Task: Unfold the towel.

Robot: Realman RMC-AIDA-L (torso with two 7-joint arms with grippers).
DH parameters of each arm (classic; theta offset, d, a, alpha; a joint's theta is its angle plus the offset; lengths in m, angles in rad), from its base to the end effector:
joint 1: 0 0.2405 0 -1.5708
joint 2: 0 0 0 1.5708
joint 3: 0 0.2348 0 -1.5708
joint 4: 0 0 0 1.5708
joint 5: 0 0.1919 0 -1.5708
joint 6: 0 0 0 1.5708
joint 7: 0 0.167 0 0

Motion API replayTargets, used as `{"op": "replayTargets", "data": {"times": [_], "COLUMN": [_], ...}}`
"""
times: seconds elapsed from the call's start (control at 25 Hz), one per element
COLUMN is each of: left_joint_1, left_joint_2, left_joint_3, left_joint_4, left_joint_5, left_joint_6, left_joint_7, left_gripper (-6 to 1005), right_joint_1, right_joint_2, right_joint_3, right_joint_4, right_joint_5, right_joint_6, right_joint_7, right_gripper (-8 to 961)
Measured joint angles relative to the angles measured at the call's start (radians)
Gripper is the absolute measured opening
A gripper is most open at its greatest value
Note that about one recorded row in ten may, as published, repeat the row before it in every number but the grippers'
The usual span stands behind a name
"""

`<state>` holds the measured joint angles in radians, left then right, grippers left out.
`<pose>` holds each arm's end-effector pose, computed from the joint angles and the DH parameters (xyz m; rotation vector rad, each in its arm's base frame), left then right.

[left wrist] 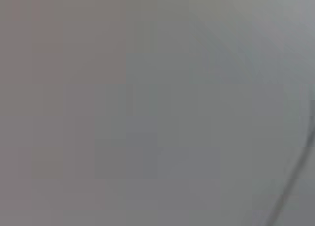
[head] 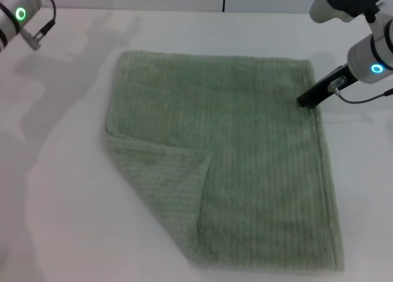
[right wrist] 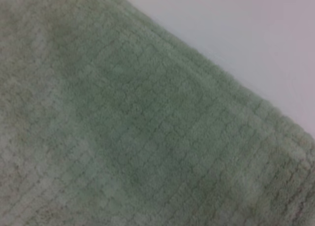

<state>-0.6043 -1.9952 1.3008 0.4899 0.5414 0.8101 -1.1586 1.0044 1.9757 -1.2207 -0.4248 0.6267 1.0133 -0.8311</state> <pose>-0.2050 0.4381 0.0549 -1.7749 -0.8720 -1.1196 0.2167 0.4129 -0.0395 -2.5091 0.9353 -0.4386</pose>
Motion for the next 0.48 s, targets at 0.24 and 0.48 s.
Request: {"op": "replayTargets", "data": {"times": [0.24, 0.48], "left_joint_1": [-0.013, -0.021], "left_joint_2": [0.057, 0.068], "left_joint_3": [0.009, -0.008], "left_joint_4": [0.126, 0.261], "left_joint_5": [0.391, 0.736], "left_joint_6": [-0.001, 0.009], "left_joint_7": [-0.411, -0.686], "left_gripper": [834, 834], "right_joint_1": [0.008, 0.016], "right_joint_2": [0.000, 0.000], "right_joint_3": [-0.002, -0.003], "right_joint_4": [0.006, 0.007], "right_joint_5": [-0.001, -0.001], "right_joint_6": [-0.002, -0.004], "right_joint_7": [-0.001, -0.002], "right_gripper": [2, 2]}}
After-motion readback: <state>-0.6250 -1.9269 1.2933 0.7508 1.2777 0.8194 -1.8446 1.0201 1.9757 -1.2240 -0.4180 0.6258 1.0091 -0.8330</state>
